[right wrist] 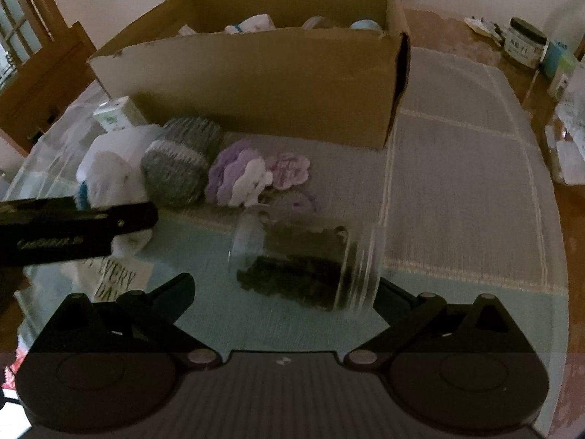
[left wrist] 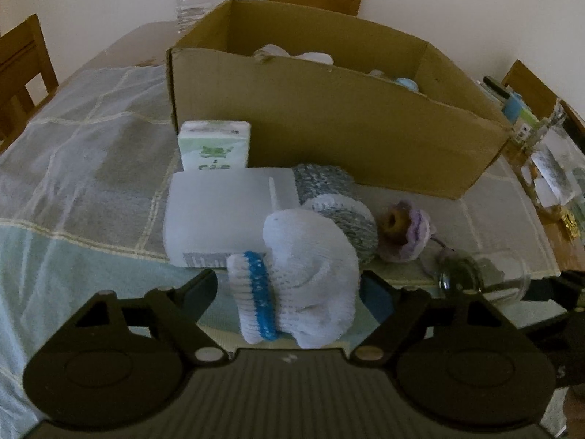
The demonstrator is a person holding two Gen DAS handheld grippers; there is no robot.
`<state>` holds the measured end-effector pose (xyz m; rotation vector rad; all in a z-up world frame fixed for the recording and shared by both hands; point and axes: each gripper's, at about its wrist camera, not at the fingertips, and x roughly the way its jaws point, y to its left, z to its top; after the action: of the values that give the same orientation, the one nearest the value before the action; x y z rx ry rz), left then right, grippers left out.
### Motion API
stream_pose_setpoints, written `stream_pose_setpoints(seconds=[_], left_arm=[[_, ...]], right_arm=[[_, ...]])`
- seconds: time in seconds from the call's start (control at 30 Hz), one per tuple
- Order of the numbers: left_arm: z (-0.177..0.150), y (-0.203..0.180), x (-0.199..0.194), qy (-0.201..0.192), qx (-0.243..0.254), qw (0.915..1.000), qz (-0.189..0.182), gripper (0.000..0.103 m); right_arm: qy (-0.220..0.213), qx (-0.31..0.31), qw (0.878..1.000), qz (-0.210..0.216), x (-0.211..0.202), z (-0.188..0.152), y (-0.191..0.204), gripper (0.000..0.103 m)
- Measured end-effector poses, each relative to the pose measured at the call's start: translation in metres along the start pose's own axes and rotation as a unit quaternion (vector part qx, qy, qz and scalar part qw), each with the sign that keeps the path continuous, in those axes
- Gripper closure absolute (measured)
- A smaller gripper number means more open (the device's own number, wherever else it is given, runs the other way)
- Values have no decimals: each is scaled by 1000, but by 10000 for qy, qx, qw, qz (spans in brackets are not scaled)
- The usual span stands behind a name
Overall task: Organize objects
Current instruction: 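Grasp the white blue-cuffed mitten with the left tool while the right tool grasps the dark-filled jar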
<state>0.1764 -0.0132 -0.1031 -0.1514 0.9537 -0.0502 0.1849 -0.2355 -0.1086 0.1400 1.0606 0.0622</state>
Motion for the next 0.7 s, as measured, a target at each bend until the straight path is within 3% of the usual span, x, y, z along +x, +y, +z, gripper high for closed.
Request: stream_pose_setpoints(seconds=[0.2, 0.3, 0.37, 0.5, 0.7], left_arm=[[1, 4, 2, 43, -120, 9999, -1, 19], [1, 1, 2, 94, -130, 9999, -11, 20], [1, 0, 0, 114, -104, 9999, -42, 22], [3, 0, 0, 182, -62, 9997, -126, 38], [6, 1, -4, 202, 28, 9996, -208, 42]], right_arm=[[-141, -91, 9994, -296, 5, 9, 3, 0], [-69, -172, 9988, -454, 9, 11, 5, 8], [-27, -193, 9985, -515, 10, 12, 6, 12], [24, -137, 9985, -525, 10, 13, 3, 21], [-45, -266, 9983, -521, 3, 15, -1, 24]])
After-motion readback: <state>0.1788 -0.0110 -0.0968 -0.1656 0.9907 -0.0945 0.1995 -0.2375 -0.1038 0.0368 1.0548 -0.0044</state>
